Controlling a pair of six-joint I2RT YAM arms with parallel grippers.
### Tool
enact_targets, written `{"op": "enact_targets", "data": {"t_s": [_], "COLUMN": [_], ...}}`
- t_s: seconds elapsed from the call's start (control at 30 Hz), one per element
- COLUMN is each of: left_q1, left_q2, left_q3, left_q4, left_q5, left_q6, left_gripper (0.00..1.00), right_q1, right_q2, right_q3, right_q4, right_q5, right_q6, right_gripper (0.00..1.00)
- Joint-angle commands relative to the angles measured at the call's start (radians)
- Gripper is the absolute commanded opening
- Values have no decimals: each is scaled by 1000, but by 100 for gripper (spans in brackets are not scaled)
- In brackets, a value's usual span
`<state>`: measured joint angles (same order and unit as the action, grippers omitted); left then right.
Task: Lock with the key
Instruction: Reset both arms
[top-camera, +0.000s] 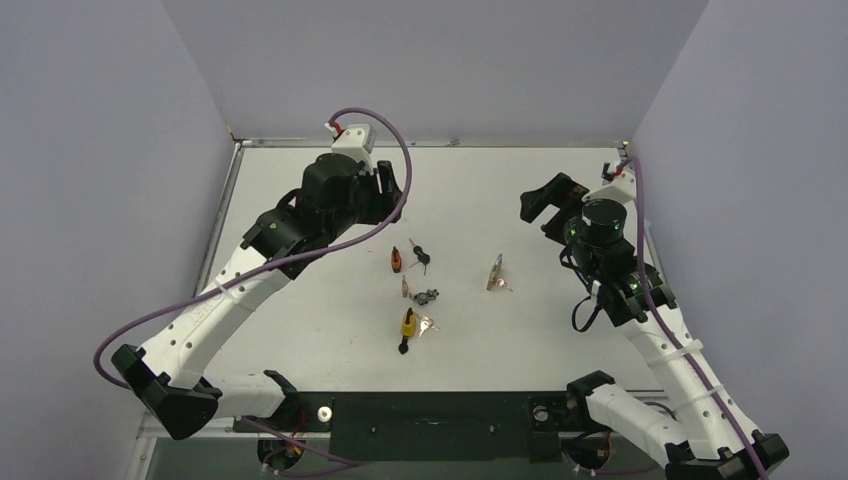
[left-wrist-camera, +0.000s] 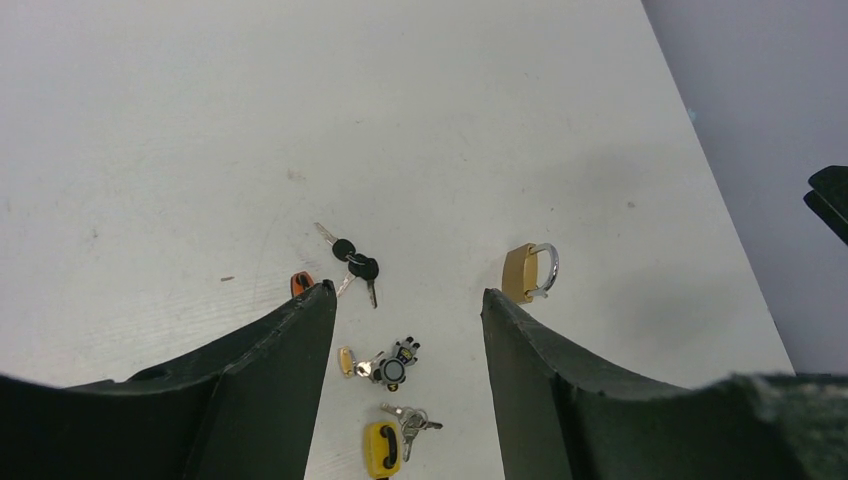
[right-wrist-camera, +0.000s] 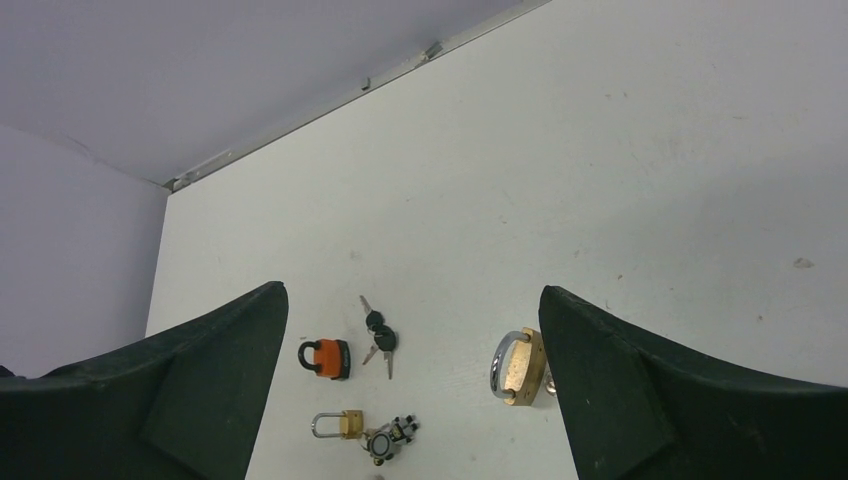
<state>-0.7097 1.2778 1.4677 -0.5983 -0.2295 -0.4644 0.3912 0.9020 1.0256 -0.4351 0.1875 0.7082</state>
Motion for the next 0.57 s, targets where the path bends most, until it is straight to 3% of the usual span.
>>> {"op": "enact_targets", "data": {"t_s": [0.0,0.53], "left_q1": [9,11], "left_q2": [-38,-46], "left_q3": [-24,-63], "left_q4": [4,46], "left_q5": [-19,17], "left_q6": [-15,-34], "left_gripper": [53,53], "right_q1": [-8,-16], "right_q2": [7,-23], "right_q3": [-4,-19], "right_q4": [60,40], "right_q5": [-13,-7], "right_q6": [-5,-18], "right_gripper": [92,92]}}
